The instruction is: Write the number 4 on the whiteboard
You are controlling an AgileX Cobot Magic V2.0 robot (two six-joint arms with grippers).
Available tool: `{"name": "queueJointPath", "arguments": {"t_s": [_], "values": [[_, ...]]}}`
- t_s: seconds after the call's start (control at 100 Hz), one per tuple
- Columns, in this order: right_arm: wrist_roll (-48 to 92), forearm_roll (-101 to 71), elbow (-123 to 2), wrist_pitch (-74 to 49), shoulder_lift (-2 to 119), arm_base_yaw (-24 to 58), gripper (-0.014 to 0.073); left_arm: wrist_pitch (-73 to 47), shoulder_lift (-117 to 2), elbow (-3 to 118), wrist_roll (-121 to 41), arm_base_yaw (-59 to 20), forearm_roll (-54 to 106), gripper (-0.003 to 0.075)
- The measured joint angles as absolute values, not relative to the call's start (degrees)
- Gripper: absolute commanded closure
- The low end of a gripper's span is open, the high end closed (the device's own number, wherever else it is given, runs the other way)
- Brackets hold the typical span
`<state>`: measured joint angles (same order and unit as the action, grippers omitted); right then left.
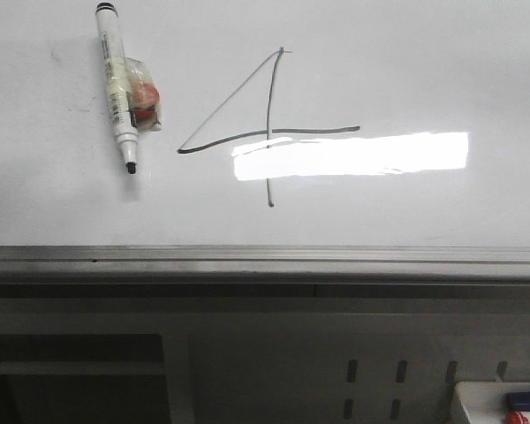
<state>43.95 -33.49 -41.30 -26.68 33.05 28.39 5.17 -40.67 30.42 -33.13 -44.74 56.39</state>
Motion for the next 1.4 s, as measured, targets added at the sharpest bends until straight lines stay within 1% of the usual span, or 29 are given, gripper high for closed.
{"name": "queueJointPath", "arguments": {"t_s": [0.04, 0.09, 0.13, 0.23, 0.3, 0.42, 0.54, 1.23, 1.3, 1.4], "values": [[43.95, -33.49, -38.55, -23.98, 31.08, 28.39, 0.0658, 4.47, -37.46, 29.26, -33.85, -44.74, 56.39, 0.0587], [43.95, -33.49, -33.78, -20.39, 28.02, 28.39, 0.0658, 3.27, -32.81, 27.82, -35.18, -44.62, 56.31, 0.0684], [43.95, -33.6, -30.71, -17.6, 25.26, 28.39, 0.0658, 2.52, -28.91, 26.72, -36.06, -44.5, 56.16, 0.0744], [43.95, -34.44, -22.38, -10.14, 19.16, 28.39, 0.0658, 0.0, -20.6, 23.0, -38.51, -44.51, 55.67, 0.0741], [43.95, -34.67, -18.2, -7.3, 15.58, 28.39, 0.0658, -0.49, -15.58, 20.47, -39.09, -44.51, 55.44, 0.0741], [43.95, -34.95, -13.6, -6.07, 11.48, 28.39, 0.0658, -0.99, -8.64, 17.04, -39.33, -44.51, 55.22, 0.0741], [43.95, -34.94, -10.96, -5.73, 10.65, 28.39, 0.0658, -1.11, -4.79, 14.96, -39.47, -44.51, 55.22, 0.0741], [43.95, -35.07, -9.19, -5.83, 10.65, 28.39, 0.0658, -1.21, -3.65, 13.24, -39.82, -44.51, 57.02, 0.0741], [43.95, -35.07, -9.19, -5.83, 10.65, 28.39, 0.0658, -0.83, -3.65, 12.78, -40.35, -44.51, 52.56, 0.0741], [43.95, -35.07, -9.19, -5.83, 10.65, 28.39, 0.0658, -0.99, -3.56, 11.14, -39.37, -44.07, 37.9, 0.0741]]}}
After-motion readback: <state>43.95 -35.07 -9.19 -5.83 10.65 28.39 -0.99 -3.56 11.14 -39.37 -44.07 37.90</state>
